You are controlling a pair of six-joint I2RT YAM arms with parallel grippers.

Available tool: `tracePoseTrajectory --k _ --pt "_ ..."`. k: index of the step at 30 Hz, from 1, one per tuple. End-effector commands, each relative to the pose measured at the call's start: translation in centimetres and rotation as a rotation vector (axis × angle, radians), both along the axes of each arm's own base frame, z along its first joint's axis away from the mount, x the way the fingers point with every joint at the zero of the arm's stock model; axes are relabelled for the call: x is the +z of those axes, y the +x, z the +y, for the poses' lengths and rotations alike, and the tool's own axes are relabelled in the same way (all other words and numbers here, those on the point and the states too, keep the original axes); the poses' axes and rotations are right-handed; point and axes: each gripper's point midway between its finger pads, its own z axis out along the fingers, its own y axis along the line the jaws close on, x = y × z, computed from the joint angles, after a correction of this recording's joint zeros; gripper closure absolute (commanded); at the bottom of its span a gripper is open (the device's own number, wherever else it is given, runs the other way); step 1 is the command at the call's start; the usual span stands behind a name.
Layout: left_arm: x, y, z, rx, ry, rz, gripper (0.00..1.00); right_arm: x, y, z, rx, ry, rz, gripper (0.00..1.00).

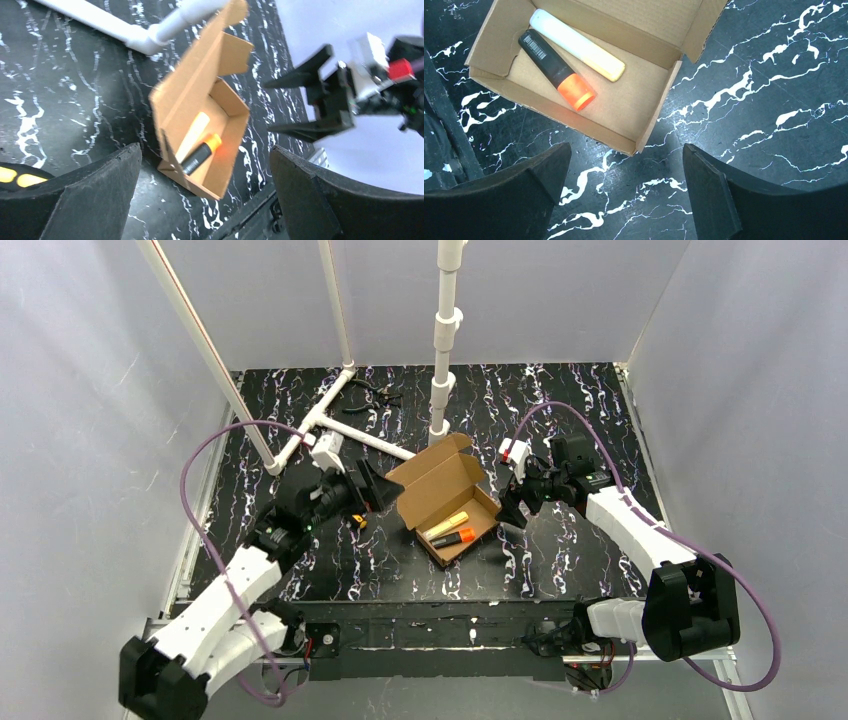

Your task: Fold the paper box

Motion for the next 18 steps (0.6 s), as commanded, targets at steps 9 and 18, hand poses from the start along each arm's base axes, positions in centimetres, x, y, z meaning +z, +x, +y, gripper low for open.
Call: tracePoseTrajectory --k 9,18 --pt "0.3 5.5 -2.3 -0.227 -0.001 -0.023 0.15 1.3 0.6 0.5 0.029 0.034 -0.03 0.09" --pt "-1.8 6.2 -4.1 -0.371 0.009 0.024 0.46 1.2 0.6 0.6 0.031 0.036 -0.025 0.09"
